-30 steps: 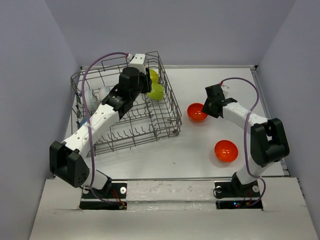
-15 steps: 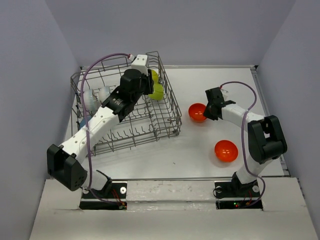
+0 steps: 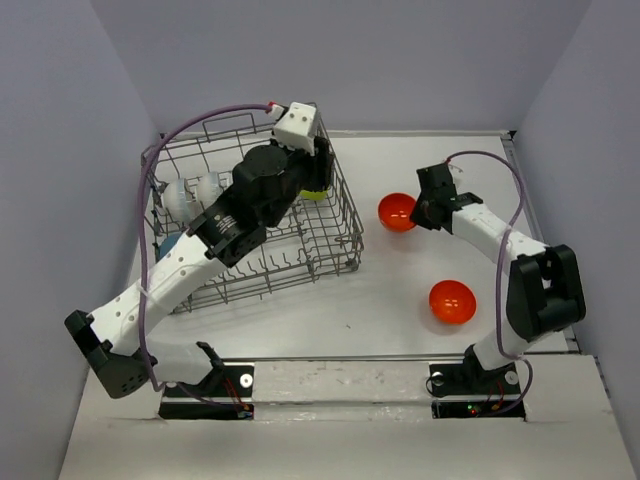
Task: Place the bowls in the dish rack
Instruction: Pick up the bowl from the center of the board, then pass from the right arm to the left
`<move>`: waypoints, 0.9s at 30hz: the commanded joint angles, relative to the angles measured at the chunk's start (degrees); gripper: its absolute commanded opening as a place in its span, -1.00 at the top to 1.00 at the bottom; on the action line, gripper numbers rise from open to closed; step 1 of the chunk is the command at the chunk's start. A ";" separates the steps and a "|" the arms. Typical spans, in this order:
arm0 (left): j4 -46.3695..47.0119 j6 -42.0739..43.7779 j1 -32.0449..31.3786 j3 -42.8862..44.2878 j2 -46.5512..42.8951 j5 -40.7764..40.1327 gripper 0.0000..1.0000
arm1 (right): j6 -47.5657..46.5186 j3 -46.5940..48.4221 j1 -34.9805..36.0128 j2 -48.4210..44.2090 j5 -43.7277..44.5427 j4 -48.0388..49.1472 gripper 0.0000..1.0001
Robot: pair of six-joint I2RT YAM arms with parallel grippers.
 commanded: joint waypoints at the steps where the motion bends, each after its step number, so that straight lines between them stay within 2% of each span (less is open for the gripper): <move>1: -4.44 7.84 -8.45 10.84 3.47 -4.51 -0.11 | -1.46 7.97 -0.47 -7.62 2.36 -2.73 0.98; 3: -7.63 9.17 -11.96 14.37 6.11 -6.01 -0.14 | -2.08 10.35 -0.47 -10.70 2.45 -4.76 0.98; 7: -12.29 12.51 -23.90 20.88 12.97 -15.30 -0.15 | -3.23 14.75 -0.47 -15.53 2.01 -8.72 0.98; 14: -20.91 18.30 -34.11 34.67 31.60 -29.81 -0.16 | -5.33 18.18 -0.47 -19.93 -0.62 -14.52 0.98; 17: -24.77 19.89 -35.45 40.64 37.30 -33.79 -0.16 | -6.39 20.03 -0.47 -18.88 -2.65 -17.06 0.98; 23: -25.22 22.52 -36.33 44.97 40.05 -35.98 -0.17 | -7.97 24.94 -0.47 -15.02 -5.90 -23.22 0.98; 27: -27.85 23.41 -36.85 44.47 39.09 -32.75 -0.16 | -7.97 27.32 -0.47 -13.17 -8.88 -24.81 0.99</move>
